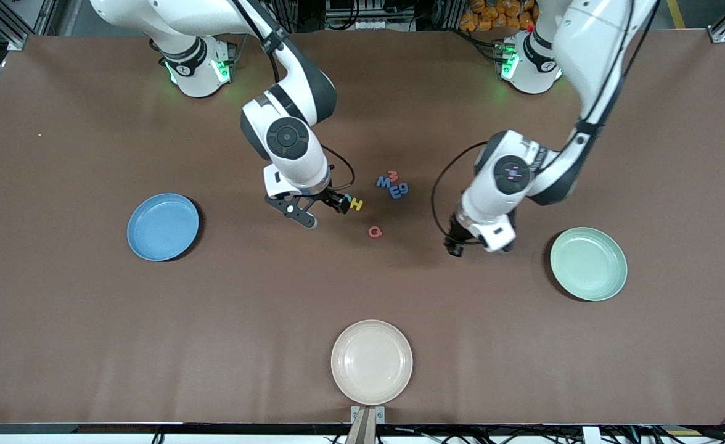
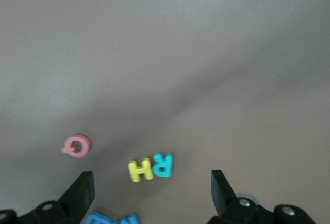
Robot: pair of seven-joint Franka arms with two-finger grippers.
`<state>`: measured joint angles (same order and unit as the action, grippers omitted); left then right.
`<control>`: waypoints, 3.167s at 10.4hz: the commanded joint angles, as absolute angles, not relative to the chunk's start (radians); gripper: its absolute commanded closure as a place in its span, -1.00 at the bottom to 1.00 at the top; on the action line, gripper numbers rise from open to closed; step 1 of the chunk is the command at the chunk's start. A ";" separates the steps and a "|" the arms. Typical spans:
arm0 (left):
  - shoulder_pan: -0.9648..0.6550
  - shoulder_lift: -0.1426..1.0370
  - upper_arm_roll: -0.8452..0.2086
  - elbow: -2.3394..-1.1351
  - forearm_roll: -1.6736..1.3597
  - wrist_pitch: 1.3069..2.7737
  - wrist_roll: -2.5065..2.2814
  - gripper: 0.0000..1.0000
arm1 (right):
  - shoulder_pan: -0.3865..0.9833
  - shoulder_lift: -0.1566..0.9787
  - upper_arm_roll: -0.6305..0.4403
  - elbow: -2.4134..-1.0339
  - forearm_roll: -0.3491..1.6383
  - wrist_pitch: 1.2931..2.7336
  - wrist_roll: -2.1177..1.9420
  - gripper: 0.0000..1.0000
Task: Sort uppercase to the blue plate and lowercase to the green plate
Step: 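Release the yellow letter onto the green plate while the right gripper descends, then grasp the yellow H with the right gripper while the left gripper withdraws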
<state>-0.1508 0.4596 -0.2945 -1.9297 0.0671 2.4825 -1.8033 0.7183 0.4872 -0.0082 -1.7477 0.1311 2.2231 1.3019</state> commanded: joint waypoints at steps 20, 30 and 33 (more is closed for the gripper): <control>0.304 0.466 -0.330 -1.951 0.281 2.393 -1.376 -1.00 | 0.753 0.724 0.074 -1.712 0.166 2.456 1.649 -0.43; 0.198 0.466 -0.348 -2.000 0.279 2.391 -1.450 -1.00 | 0.739 0.723 0.072 -1.709 0.160 2.441 1.622 0.63; 0.180 0.460 -0.386 -2.029 0.281 2.390 -1.460 -1.00 | 0.729 0.712 0.072 -1.698 0.161 2.424 1.615 0.69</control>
